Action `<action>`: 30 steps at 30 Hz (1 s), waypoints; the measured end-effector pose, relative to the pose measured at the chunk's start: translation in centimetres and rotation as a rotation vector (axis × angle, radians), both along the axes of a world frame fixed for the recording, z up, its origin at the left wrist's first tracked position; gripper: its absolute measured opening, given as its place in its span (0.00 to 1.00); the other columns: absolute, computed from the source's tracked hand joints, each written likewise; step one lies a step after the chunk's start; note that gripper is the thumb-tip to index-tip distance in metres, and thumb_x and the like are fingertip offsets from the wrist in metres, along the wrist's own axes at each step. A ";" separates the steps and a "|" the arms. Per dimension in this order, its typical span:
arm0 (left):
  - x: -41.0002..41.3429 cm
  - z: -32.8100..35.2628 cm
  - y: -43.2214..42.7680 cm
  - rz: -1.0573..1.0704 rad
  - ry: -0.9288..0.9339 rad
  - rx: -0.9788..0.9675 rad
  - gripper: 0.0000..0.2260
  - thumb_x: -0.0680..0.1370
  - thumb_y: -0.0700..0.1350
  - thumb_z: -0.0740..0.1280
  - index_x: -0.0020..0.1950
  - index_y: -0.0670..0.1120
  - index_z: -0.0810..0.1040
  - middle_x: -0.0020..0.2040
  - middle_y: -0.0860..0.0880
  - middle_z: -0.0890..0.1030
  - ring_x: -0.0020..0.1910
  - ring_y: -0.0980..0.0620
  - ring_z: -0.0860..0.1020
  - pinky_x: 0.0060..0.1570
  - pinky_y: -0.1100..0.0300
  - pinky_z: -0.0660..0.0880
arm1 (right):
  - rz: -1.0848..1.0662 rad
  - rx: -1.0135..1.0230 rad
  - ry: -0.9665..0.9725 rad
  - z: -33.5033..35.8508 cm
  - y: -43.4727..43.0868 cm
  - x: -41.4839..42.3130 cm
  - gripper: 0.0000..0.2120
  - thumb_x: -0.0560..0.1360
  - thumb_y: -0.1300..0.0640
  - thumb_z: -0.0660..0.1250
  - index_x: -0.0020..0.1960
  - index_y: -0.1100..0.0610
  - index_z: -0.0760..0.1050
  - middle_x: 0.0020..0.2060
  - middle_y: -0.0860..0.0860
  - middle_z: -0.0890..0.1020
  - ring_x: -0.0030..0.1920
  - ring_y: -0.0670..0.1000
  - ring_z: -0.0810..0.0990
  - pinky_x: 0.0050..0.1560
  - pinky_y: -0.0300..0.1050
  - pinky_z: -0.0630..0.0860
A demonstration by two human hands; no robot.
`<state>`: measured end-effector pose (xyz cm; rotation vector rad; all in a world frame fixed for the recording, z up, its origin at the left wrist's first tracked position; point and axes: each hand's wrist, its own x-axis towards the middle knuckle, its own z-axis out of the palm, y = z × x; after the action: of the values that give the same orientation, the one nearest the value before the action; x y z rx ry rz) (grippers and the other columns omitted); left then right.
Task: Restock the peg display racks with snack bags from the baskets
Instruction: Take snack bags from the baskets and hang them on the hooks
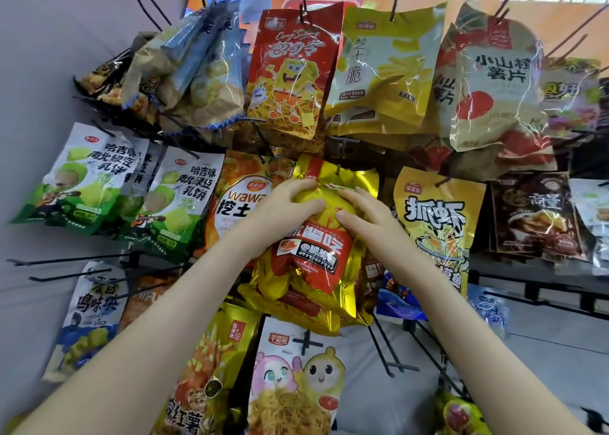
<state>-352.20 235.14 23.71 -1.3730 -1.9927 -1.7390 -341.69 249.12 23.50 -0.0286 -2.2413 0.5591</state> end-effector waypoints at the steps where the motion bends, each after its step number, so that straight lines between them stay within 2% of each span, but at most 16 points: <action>1: 0.1 -0.1 0.1 0.013 0.011 -0.001 0.22 0.77 0.54 0.66 0.71 0.58 0.69 0.71 0.51 0.68 0.63 0.46 0.74 0.60 0.46 0.75 | -0.005 0.013 0.006 -0.1 0.1 0.1 0.34 0.71 0.36 0.59 0.74 0.45 0.62 0.76 0.47 0.56 0.76 0.49 0.53 0.74 0.59 0.56; 4: 0.5 -0.3 0.1 0.056 0.061 -0.006 0.23 0.77 0.54 0.66 0.72 0.58 0.68 0.75 0.51 0.63 0.68 0.46 0.69 0.62 0.46 0.73 | -0.026 0.057 0.026 -0.5 0.3 0.4 0.27 0.78 0.40 0.60 0.75 0.45 0.61 0.77 0.47 0.55 0.76 0.49 0.51 0.74 0.58 0.54; 6: 0.8 -0.5 0.2 0.118 0.107 -0.006 0.22 0.78 0.54 0.65 0.72 0.58 0.68 0.77 0.52 0.59 0.71 0.47 0.65 0.65 0.45 0.70 | -0.040 0.079 0.045 -0.9 0.2 0.6 0.30 0.75 0.37 0.57 0.74 0.44 0.61 0.77 0.46 0.55 0.76 0.47 0.51 0.75 0.57 0.52; 8: 1.1 -0.8 0.2 0.178 0.149 0.029 0.20 0.78 0.54 0.65 0.71 0.57 0.70 0.77 0.52 0.60 0.73 0.48 0.63 0.68 0.47 0.67 | -0.051 0.099 0.070 -1.2 0.0 0.8 0.31 0.73 0.36 0.54 0.74 0.43 0.60 0.76 0.45 0.55 0.76 0.46 0.50 0.75 0.58 0.51; 12: 2.0 -1.3 -0.4 0.260 0.237 0.100 0.17 0.80 0.51 0.63 0.68 0.54 0.73 0.75 0.52 0.64 0.73 0.51 0.63 0.69 0.52 0.65 | -0.068 0.140 0.095 -1.8 0.1 1.0 0.23 0.81 0.42 0.55 0.75 0.41 0.58 0.76 0.43 0.56 0.76 0.46 0.49 0.75 0.60 0.47; 14: 2.4 -1.5 -0.9 0.281 0.268 0.110 0.16 0.80 0.52 0.62 0.67 0.53 0.75 0.74 0.51 0.66 0.73 0.52 0.63 0.70 0.53 0.63 | -0.058 0.095 0.102 -2.0 0.1 0.9 0.22 0.81 0.44 0.55 0.74 0.41 0.58 0.76 0.44 0.56 0.76 0.45 0.49 0.75 0.59 0.46; 17: 3.1 -1.9 -1.4 0.317 0.363 0.118 0.17 0.80 0.54 0.62 0.67 0.52 0.75 0.74 0.51 0.67 0.74 0.53 0.62 0.72 0.53 0.61 | -0.065 0.101 0.150 -2.5 0.0 0.6 0.23 0.80 0.41 0.54 0.74 0.41 0.59 0.77 0.44 0.56 0.76 0.45 0.48 0.75 0.58 0.45; 19: 3.7 -2.2 -1.6 0.332 0.416 0.052 0.18 0.79 0.54 0.62 0.68 0.52 0.74 0.74 0.51 0.67 0.74 0.54 0.62 0.70 0.57 0.59 | -0.054 0.104 0.169 -2.7 -0.2 0.6 0.24 0.79 0.39 0.53 0.74 0.41 0.60 0.76 0.43 0.56 0.76 0.44 0.48 0.75 0.58 0.45; 22: 4.4 -2.4 -1.5 0.386 0.473 -0.067 0.19 0.79 0.55 0.63 0.69 0.53 0.73 0.74 0.51 0.66 0.74 0.52 0.62 0.70 0.55 0.59 | -0.059 0.121 0.203 -3.2 0.0 1.0 0.26 0.78 0.39 0.52 0.74 0.42 0.60 0.77 0.44 0.56 0.76 0.44 0.49 0.75 0.57 0.46; 25: 5.6 -2.5 -1.4 0.449 0.514 -0.081 0.19 0.79 0.54 0.63 0.70 0.52 0.72 0.75 0.49 0.65 0.75 0.50 0.59 0.73 0.52 0.55 | -0.044 0.140 0.229 -4.1 0.1 2.1 0.28 0.75 0.39 0.51 0.75 0.43 0.59 0.76 0.44 0.56 0.76 0.44 0.49 0.75 0.56 0.47; 27: 6.9 -3.2 -1.3 0.497 0.539 -0.054 0.20 0.79 0.53 0.63 0.71 0.52 0.71 0.76 0.49 0.63 0.76 0.50 0.58 0.73 0.52 0.55 | -0.004 0.135 0.260 -5.1 0.2 3.6 0.27 0.76 0.42 0.53 0.74 0.45 0.62 0.76 0.45 0.59 0.75 0.46 0.54 0.75 0.58 0.50; 30: 8.8 -5.5 0.0 0.589 0.569 -0.034 0.21 0.80 0.52 0.62 0.73 0.52 0.68 0.75 0.49 0.64 0.74 0.48 0.62 0.71 0.52 0.59 | 0.055 0.137 0.290 -7.0 1.0 5.7 0.26 0.76 0.47 0.56 0.73 0.49 0.66 0.72 0.48 0.66 0.73 0.48 0.61 0.72 0.58 0.57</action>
<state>-343.43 235.11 18.23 -0.9848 -1.8327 -0.9344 -336.01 250.13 16.49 0.1743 -1.9957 0.4092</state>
